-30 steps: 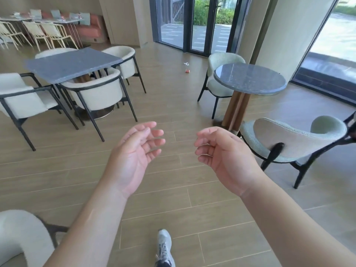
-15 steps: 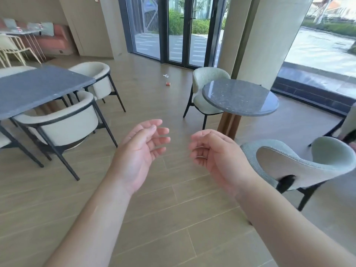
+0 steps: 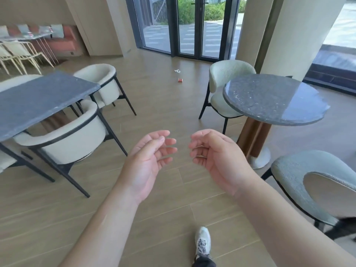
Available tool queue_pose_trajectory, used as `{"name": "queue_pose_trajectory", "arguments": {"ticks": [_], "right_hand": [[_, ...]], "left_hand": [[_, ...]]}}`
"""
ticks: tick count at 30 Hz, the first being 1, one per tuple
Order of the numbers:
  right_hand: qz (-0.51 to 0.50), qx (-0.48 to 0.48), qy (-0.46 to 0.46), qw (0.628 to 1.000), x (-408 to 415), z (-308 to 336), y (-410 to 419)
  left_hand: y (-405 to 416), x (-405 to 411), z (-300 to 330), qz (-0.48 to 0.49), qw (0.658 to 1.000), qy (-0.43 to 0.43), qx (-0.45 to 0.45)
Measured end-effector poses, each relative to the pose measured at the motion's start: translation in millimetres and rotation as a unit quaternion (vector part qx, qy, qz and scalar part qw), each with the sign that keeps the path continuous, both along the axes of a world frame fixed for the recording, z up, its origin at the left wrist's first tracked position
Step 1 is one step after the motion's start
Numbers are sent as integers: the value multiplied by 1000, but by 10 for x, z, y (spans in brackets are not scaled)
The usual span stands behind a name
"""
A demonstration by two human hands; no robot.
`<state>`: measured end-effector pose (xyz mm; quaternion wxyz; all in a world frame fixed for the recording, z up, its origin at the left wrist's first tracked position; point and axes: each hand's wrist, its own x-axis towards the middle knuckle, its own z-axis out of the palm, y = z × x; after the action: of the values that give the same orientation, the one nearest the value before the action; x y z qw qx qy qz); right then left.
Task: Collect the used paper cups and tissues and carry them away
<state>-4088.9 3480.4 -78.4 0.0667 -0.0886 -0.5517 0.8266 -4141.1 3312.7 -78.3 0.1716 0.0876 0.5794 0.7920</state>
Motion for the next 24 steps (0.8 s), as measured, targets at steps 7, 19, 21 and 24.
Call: {"name": "queue_pose_trajectory", "arguments": {"ticks": [7, 19, 21, 24], "right_hand": [[2, 2, 5, 1000, -1558, 201, 611], [5, 3, -17, 1000, -3405, 158, 1037], [3, 5, -22, 1000, -3771, 137, 1001], [-6, 11, -24, 1000, -4402, 131, 932]], "left_hand": [[643, -1644, 331, -7, 1000, 6, 12], [1147, -3527, 236, -24, 1000, 5, 6], [1120, -3894, 167, -29, 1000, -1, 9], [1053, -4561, 109, -30, 999, -6, 21]]}}
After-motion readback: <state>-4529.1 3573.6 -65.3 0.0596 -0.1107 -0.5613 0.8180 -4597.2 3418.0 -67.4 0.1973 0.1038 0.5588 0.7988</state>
